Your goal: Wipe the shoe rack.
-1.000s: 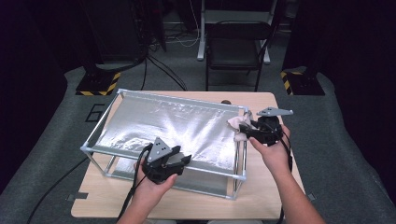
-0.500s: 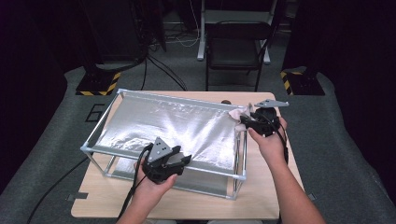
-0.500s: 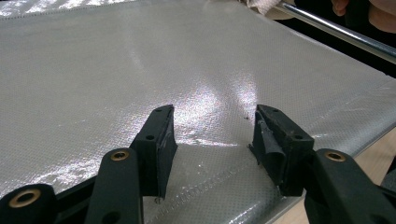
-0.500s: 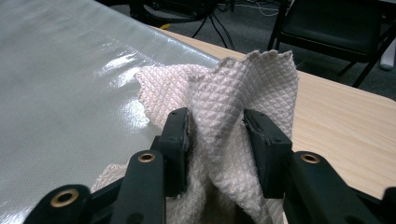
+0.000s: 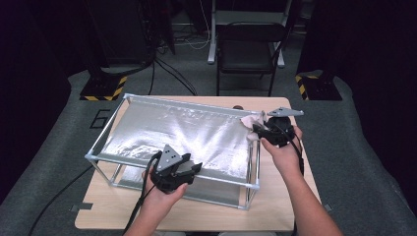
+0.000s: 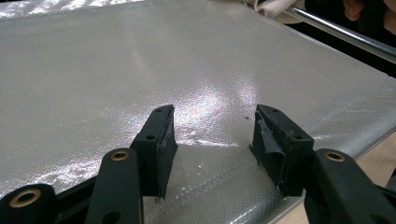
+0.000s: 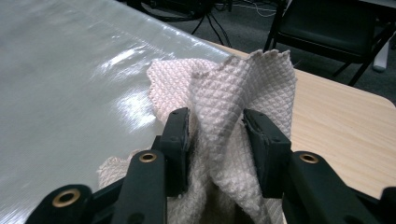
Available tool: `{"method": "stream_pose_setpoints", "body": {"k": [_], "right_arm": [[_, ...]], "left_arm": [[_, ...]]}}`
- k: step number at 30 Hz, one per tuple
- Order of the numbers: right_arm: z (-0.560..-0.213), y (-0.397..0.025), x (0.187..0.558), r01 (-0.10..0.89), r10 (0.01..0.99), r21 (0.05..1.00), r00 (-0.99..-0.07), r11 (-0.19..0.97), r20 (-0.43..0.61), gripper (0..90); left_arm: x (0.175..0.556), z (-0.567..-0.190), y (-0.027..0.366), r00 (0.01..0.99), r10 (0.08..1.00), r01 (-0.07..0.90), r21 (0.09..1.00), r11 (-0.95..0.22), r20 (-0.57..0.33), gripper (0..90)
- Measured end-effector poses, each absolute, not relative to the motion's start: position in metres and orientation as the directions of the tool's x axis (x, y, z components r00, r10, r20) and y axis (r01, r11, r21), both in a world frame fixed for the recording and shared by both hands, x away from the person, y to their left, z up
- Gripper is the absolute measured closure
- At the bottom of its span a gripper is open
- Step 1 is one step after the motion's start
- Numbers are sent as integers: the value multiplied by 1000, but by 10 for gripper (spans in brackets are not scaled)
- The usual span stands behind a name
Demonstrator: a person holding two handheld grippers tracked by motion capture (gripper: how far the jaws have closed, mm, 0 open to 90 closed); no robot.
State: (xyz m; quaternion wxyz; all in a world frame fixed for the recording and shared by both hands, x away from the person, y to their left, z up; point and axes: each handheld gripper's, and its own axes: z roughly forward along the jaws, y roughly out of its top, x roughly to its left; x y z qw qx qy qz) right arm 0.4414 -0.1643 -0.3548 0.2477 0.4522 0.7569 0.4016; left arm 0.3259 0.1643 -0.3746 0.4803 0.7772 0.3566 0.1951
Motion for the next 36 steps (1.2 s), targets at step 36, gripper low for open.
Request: {"method": "stream_pose_setpoints", "body": {"k": [36], "right_arm": [[-358,-166,328,440,801,856,-596,272,52,603]], "left_arm": [[328,-374,163,660,750,376,882,-283,-41,484]]}}
